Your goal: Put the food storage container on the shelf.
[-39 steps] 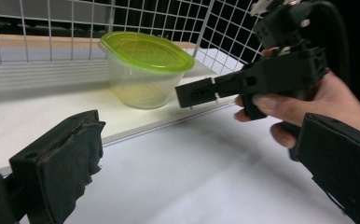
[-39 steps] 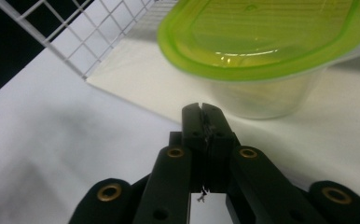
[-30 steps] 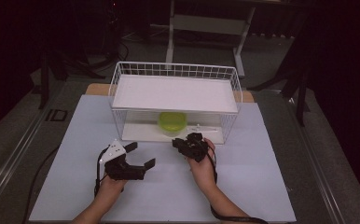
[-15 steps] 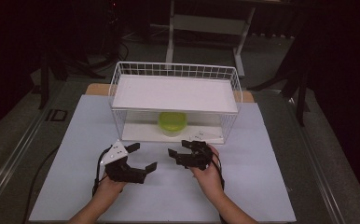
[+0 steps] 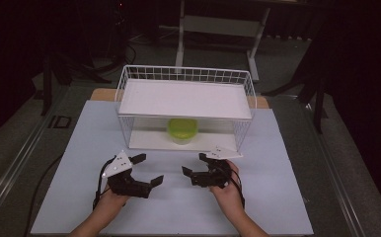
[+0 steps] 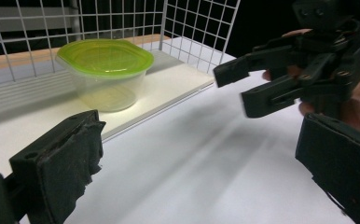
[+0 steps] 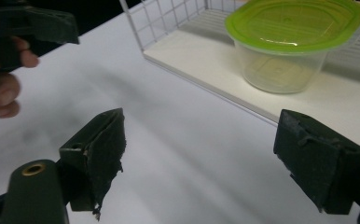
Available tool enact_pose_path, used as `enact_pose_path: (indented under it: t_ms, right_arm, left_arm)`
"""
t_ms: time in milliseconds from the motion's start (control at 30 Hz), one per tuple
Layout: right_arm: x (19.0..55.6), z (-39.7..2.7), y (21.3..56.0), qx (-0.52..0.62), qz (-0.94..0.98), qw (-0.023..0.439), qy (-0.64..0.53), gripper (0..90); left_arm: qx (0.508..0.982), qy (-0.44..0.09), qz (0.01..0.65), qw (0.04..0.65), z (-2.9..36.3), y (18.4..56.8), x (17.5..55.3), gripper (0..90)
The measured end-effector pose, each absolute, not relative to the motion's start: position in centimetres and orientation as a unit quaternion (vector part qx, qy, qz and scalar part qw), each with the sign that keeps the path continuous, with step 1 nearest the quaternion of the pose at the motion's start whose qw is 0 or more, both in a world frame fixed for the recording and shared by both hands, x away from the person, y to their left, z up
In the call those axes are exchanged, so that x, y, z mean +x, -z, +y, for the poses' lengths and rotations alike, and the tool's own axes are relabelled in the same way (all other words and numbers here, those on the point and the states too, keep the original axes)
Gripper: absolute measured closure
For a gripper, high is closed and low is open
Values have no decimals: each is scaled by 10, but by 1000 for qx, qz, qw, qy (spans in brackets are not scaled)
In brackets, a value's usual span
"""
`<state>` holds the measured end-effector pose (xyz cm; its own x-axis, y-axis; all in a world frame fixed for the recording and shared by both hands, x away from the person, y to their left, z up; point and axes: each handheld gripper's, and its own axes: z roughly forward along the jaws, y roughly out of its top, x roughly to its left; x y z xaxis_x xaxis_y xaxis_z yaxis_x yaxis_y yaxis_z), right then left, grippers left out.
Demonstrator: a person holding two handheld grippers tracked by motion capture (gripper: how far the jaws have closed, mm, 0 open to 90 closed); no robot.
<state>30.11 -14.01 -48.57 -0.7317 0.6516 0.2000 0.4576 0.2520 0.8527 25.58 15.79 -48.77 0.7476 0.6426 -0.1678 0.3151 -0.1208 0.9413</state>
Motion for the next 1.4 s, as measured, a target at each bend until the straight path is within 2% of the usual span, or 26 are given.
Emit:
enact_pose_path:
  t_ms: [700, 1400]
  right_arm:
    - [267, -218, 478, 369, 764, 124, -514, 173]
    - [248, -256, 482, 358, 777, 144, -498, 171]
  left_arm:
    - [736, -155, 345, 561, 198, 495, 242, 15]
    - [740, -168, 345, 553, 215, 502, 233, 15]
